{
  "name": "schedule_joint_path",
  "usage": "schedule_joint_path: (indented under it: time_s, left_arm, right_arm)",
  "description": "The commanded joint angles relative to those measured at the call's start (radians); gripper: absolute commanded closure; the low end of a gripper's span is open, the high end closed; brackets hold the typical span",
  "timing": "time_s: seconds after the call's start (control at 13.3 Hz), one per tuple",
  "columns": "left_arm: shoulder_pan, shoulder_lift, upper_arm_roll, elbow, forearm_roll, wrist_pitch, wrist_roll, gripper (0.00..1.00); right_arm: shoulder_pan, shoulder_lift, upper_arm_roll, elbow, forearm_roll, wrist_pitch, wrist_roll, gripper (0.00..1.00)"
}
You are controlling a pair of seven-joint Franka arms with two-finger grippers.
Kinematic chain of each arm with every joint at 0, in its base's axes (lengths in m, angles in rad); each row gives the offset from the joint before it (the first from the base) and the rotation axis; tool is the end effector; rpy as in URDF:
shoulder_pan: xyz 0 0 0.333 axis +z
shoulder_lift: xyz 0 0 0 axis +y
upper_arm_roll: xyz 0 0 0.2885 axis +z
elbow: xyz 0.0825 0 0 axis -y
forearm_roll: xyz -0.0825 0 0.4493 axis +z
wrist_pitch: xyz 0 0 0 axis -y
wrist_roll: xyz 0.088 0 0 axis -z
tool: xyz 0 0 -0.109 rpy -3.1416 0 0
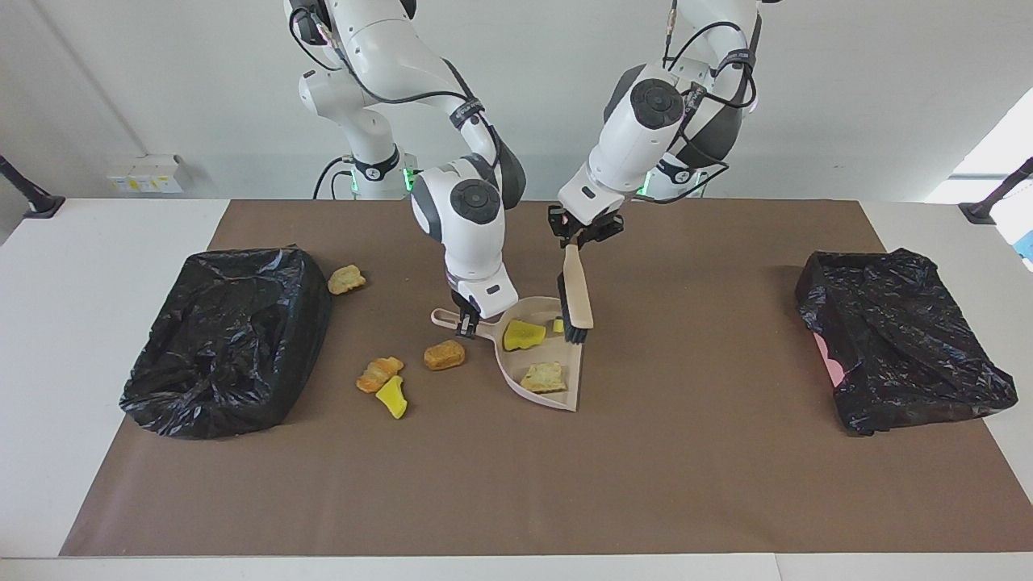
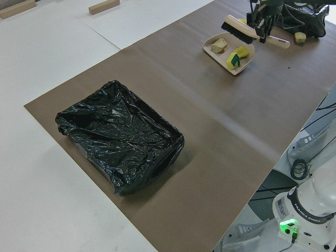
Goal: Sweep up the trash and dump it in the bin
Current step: 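Carry the loaded dustpan with the right gripper toward the nearer bin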
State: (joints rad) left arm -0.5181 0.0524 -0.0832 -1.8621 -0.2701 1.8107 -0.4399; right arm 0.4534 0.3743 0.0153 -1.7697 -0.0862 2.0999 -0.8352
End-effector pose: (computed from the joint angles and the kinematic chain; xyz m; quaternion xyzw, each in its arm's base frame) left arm 0.5033 -0.3722 0.4286 0.9892 -0.0412 -0.1098 0.0882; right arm 0.6157 0.3064 0.2844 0.7807 0.6237 -0.0278 0.0293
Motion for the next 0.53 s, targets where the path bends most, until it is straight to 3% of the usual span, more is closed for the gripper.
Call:
schedule_joint_path:
  time_s: [0.0, 0.23, 0.45]
  left_arm:
    - [0.001, -0.038, 0.003, -0.009, 0.017, -0.134, -0.045, 1.0]
    - [0.003, -0.078, 0.003, -0.061, 0.017, -0.194, -0.075, 1.0]
    - [-0.017, -0.198, -0.001, -0.256, 0.017, -0.112, -0.077, 1.0]
  right_arm:
    - [-0.022, -0.008, 0.006, -0.002, 0.019, 0.02, 0.001, 1.0]
    - [-0.044, -0.008, 0.006, 0.0, 0.025, 0.049, -0.015, 1.0]
    - [-0.068, -0.008, 0.006, 0.007, 0.083, 0.063, -0.094, 1.0]
